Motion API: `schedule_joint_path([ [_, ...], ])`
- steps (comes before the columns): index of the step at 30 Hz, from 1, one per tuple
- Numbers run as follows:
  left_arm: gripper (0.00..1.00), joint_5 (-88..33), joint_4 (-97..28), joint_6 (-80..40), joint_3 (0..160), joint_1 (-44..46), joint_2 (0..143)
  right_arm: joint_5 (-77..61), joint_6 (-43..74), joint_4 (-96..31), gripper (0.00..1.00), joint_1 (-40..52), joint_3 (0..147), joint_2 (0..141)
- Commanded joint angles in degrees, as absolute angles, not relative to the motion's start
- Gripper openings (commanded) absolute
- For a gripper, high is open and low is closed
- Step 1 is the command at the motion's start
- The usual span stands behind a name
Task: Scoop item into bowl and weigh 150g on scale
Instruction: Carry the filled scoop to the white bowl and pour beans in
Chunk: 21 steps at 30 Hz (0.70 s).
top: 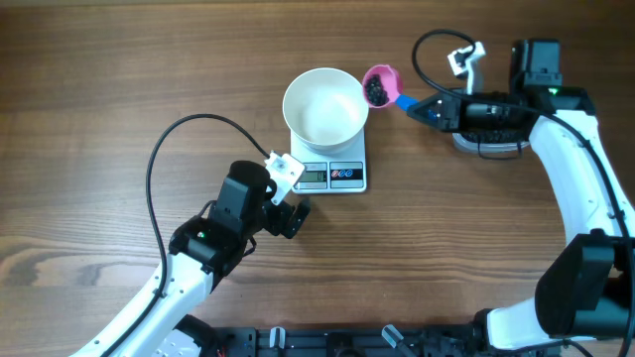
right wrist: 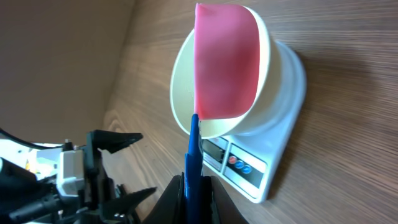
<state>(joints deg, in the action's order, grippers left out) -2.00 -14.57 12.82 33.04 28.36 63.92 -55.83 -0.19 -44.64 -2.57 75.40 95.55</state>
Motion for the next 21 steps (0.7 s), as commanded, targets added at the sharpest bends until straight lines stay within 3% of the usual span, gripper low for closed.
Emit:
schedule_joint_path([
  [1, 1.0, -1.65, -14.57, 13.08, 32.84, 27.83, 63.92, -55.77, 2.13, -44.45, 0.04, -0.08, 77.84, 93.73],
  [6, 1.0, -1.65, -14.57, 13.1, 32.84, 27.83, 63.92, -52.49, 2.44, -44.64, 0.04, 4.82, 77.84, 93.73],
  [21, 1.0, -1.65, -14.57, 13.1, 32.84, 27.83, 63.92, -10.02, 3.01, -45.01, 0.04, 26.06, 81.17, 93.73],
])
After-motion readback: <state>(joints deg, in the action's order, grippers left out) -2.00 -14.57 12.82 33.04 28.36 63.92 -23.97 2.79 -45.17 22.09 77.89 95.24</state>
